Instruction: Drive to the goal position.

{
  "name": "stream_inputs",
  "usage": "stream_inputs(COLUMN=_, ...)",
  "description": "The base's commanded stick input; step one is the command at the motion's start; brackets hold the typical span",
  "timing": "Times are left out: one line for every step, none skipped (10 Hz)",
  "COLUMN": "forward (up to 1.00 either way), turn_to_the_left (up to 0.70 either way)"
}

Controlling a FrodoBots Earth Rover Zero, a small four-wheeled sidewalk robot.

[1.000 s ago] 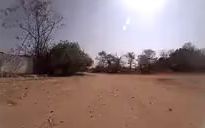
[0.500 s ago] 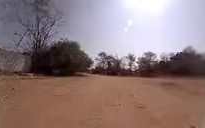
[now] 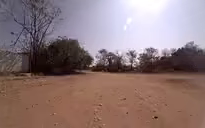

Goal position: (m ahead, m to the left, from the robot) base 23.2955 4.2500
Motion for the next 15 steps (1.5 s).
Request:
stream_inputs(forward=1.00, turn_to_the_left=0.02)
stream_inputs(forward=1.00, turn_to_the_left=0.02)
stream_inputs(forward=1.00, turn_to_the_left=0.02)
stream_inputs(forward=1.00, turn_to_the_left=0.02)
stream_inputs(forward=1.00, turn_to_the_left=0.02)
stream_inputs(forward=1.00, turn_to_the_left=0.02)
stream_inputs(forward=1.00, turn_to_the_left=0.02)
stream_inputs(forward=1.00, turn_to_the_left=0.02)
stream_inputs(forward=1.00, turn_to_the_left=0.02)
stream_inputs(forward=1.00, turn_to_the_left=0.02)
stream_inputs(forward=1.00, turn_to_the_left=0.02)
stream_inputs(forward=1.00, turn_to_the_left=0.02)
stream_inputs(forward=1.00, turn_to_the_left=0.02)
stream_inputs(forward=1.00, turn_to_the_left=0.02)
stream_inputs(forward=1.00, turn_to_the_left=0.02)
